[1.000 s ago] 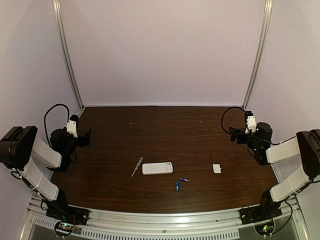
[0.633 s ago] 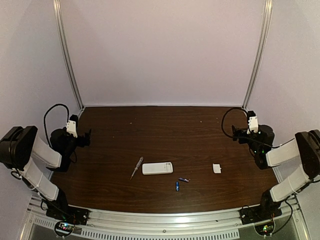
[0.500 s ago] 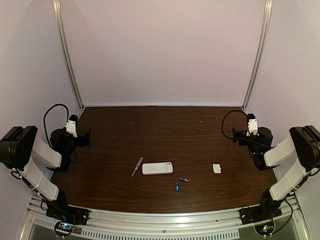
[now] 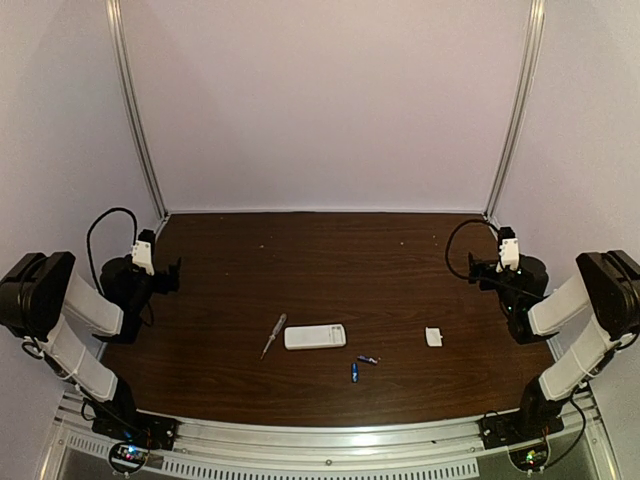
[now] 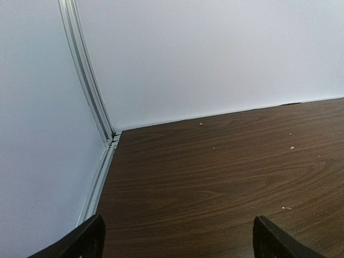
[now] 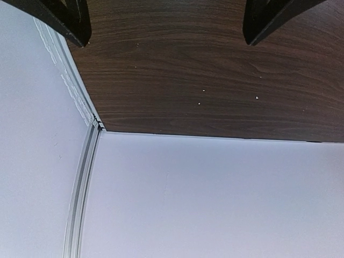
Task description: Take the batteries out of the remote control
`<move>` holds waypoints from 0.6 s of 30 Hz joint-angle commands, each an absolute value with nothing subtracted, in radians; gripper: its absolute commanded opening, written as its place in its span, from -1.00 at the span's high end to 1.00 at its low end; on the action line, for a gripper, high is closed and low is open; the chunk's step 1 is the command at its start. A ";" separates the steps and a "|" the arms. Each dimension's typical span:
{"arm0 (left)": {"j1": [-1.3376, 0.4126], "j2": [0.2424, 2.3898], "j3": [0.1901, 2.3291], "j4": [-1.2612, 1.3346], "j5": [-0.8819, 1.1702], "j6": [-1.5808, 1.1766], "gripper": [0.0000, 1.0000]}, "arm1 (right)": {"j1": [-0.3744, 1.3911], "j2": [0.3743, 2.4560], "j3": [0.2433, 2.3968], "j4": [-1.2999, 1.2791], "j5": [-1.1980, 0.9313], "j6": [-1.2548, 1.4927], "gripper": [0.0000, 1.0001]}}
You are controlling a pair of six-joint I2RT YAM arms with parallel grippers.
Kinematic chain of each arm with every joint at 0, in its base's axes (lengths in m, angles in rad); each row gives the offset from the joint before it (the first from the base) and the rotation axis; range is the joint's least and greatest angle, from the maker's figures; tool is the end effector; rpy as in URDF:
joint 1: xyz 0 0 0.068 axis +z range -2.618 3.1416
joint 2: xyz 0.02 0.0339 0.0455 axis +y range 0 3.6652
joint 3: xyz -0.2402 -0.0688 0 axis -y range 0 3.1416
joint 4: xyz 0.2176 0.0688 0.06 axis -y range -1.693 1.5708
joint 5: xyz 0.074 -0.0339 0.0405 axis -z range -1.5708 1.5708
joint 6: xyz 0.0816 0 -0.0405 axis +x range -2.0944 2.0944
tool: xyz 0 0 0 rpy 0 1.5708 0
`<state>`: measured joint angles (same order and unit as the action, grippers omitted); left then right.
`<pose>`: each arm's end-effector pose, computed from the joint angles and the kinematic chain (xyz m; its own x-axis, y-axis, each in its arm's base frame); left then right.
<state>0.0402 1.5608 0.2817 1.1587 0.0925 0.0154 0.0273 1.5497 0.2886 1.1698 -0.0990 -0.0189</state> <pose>0.2918 0.0042 0.1439 -0.1192 0.0106 -0.9928 0.0535 0.9986 0.0042 0.2926 0.0161 0.1505 -0.0888 -0.0212 -0.9958 -0.1273 0.9918 -0.0098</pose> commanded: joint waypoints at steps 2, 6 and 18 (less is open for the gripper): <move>0.043 1.567 0.282 1.200 0.088 0.006 -0.95 | 0.021 1.553 0.279 1.193 -0.082 -0.008 -0.99; 0.043 1.567 0.282 1.200 0.087 0.005 -0.95 | 0.021 1.552 0.279 1.192 -0.082 -0.008 -0.99; 0.043 1.568 0.282 1.200 0.087 0.005 -0.95 | 0.021 1.553 0.281 1.190 -0.075 -0.002 -0.99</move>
<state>0.0402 1.5608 0.2817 1.1587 0.0921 0.0154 0.0273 1.5497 0.2886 1.1790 -0.0944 -0.0181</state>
